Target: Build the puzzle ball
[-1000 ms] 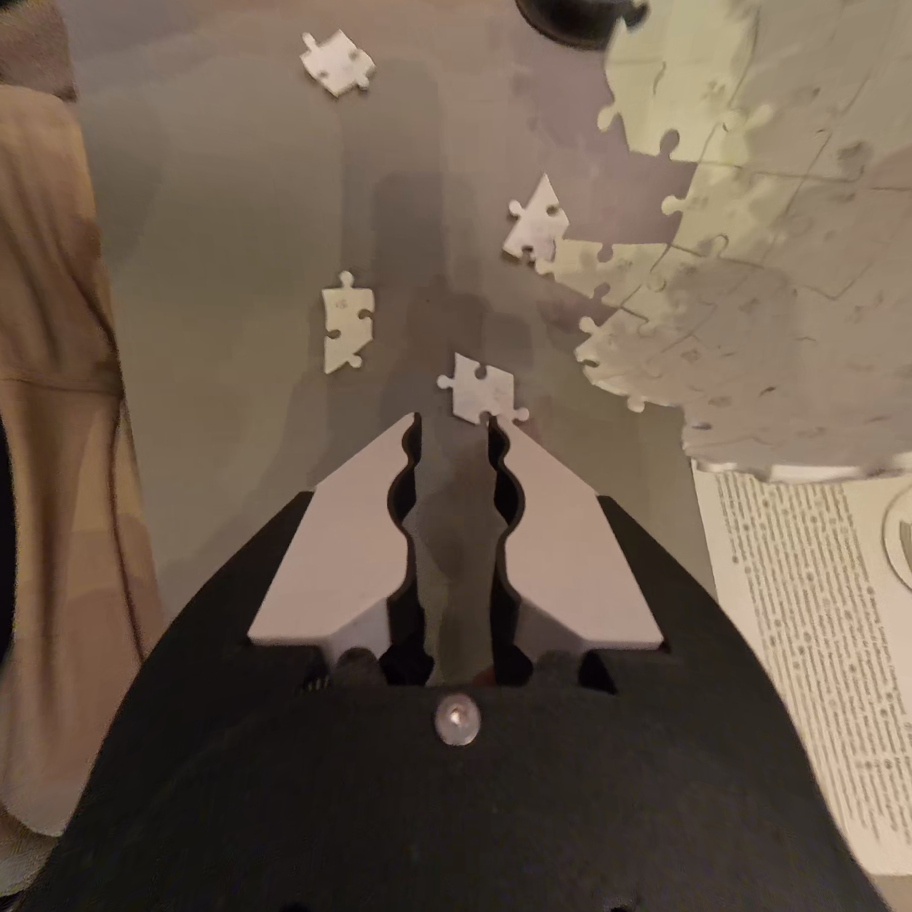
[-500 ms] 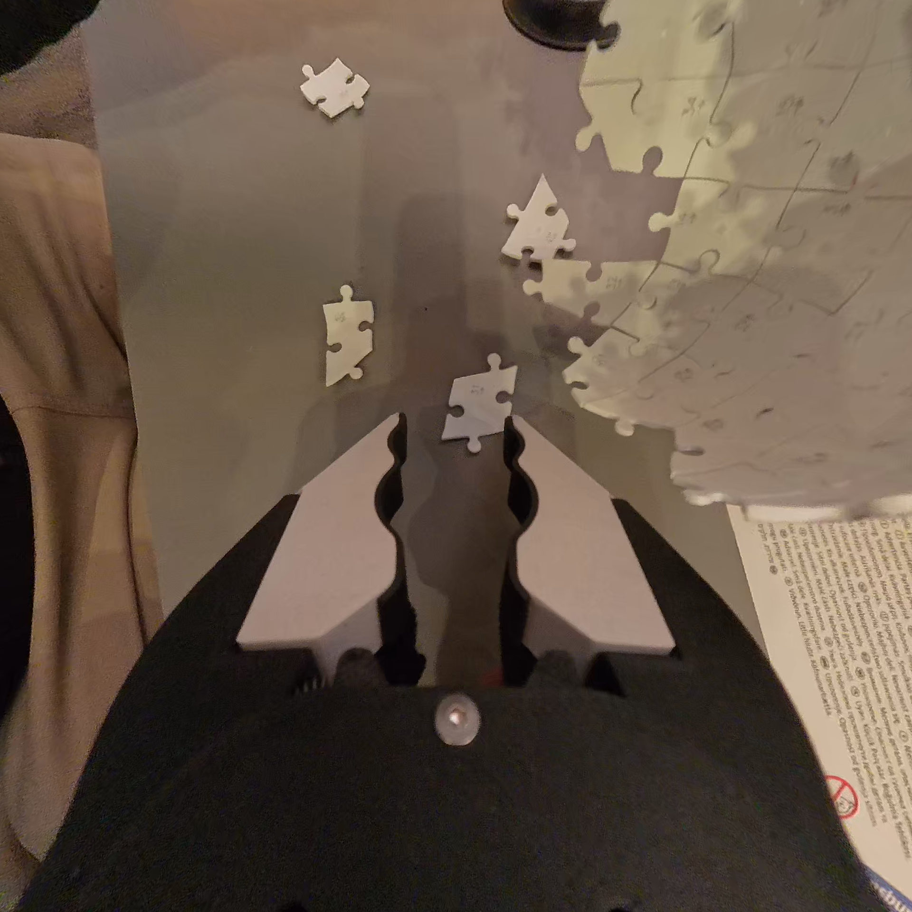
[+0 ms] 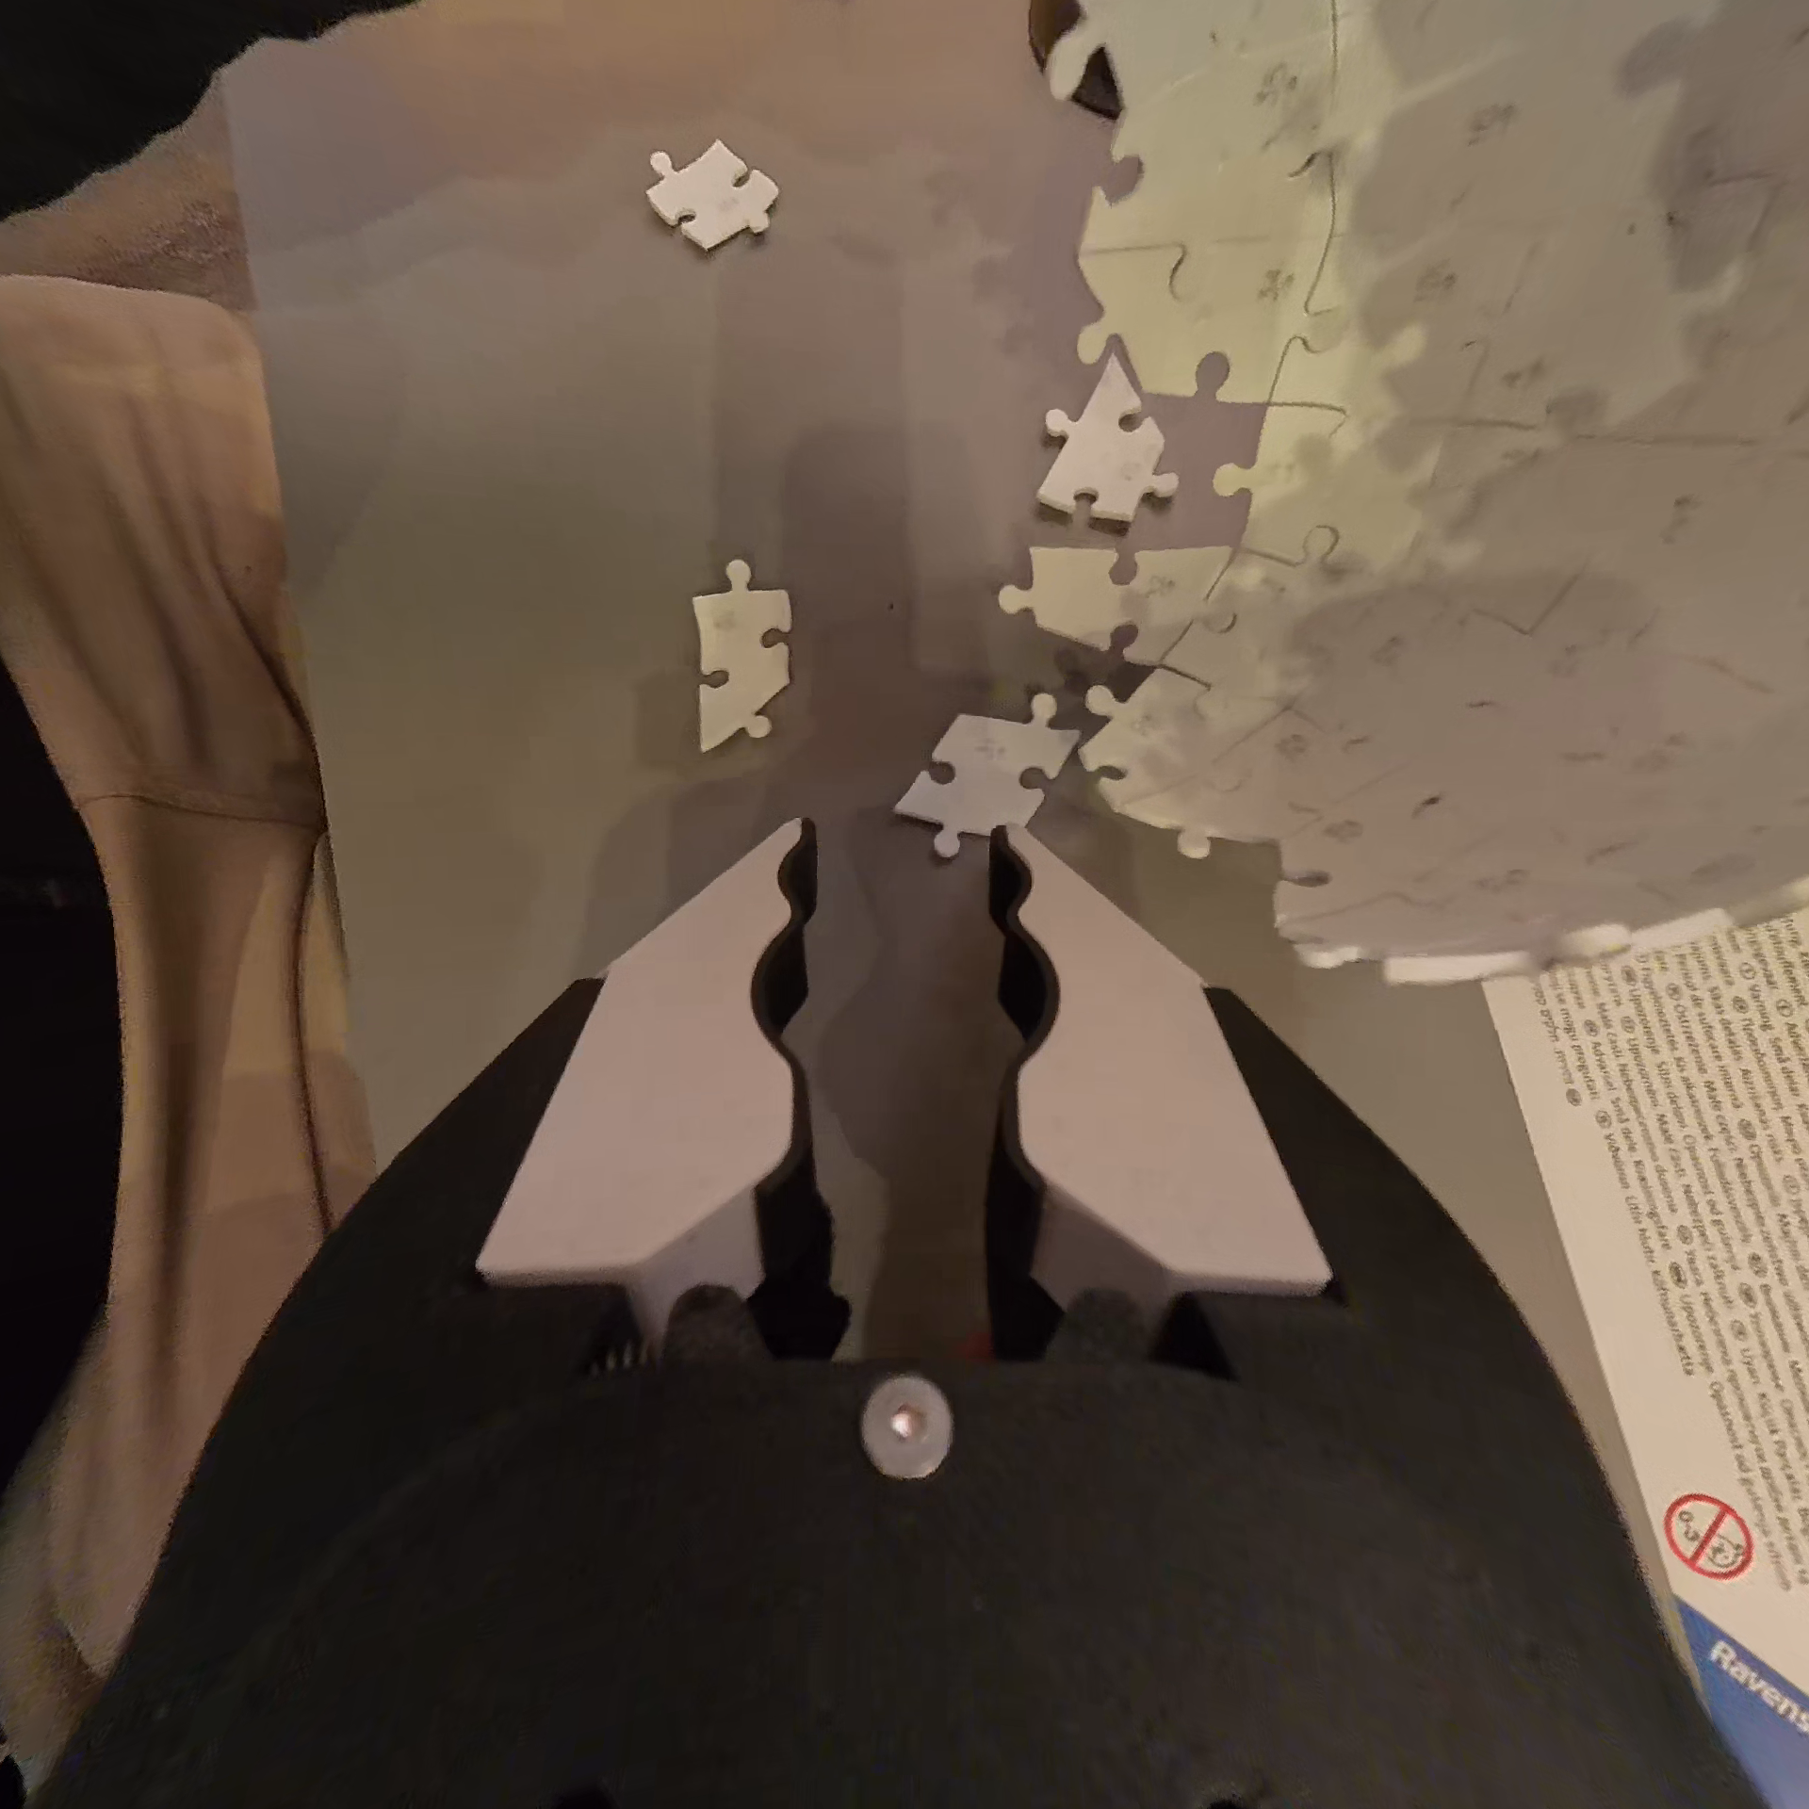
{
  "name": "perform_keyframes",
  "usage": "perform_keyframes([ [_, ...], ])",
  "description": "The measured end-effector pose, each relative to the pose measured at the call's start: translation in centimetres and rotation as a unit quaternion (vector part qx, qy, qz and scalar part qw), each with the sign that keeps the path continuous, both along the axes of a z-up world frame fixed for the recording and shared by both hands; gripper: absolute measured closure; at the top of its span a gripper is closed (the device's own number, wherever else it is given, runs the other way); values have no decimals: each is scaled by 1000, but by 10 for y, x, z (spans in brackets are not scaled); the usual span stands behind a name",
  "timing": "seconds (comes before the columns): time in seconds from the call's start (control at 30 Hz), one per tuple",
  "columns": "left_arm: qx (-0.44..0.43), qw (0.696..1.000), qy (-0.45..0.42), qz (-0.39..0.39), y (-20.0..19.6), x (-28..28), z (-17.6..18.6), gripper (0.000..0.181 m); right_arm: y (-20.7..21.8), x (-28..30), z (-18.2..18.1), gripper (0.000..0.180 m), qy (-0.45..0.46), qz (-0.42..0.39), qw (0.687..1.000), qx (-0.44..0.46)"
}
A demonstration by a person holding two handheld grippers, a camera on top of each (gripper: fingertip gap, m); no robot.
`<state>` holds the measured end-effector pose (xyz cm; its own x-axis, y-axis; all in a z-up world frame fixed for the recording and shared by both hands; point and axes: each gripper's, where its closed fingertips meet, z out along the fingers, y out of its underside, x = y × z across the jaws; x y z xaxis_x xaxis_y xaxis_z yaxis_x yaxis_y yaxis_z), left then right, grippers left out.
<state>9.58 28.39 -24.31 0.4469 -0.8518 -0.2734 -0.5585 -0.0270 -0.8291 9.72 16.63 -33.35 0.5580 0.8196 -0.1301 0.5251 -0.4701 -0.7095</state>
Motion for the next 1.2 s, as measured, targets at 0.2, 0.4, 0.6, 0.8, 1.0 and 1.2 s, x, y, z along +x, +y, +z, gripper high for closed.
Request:
perform_keyframes([
  [0.2, 5, 1000, 13, -9, -10, 6, -5, 178, -3, -1, 0, 145, -10, -1, 1000, 14],
  [0.4, 9, 1000, 6, -26, -15, 13, -1, 178, -5, 4, 1, 145, -5, -8, 1000, 16],
  [0.6, 21, 997, 1, -73, -24, 21, 5, 178, -18, -1, 5, 147, 8, -4, 1000, 7],
  [0.8, 35, 987, 29, -154, -33, 32, 0, 178, -34, -13, 10, 145, 12, 10, 1000, 4],
  [1.0, 38, 979, 35, -197, -37, 39, -3, 178, -39, -17, 10, 145, 1, 9, 1000, 4],
  [1.2, 45, 973, 37, -224, -38, 44, -4, 178, -34, -20, 10, 141, -16, 6, 1000, 13],
])
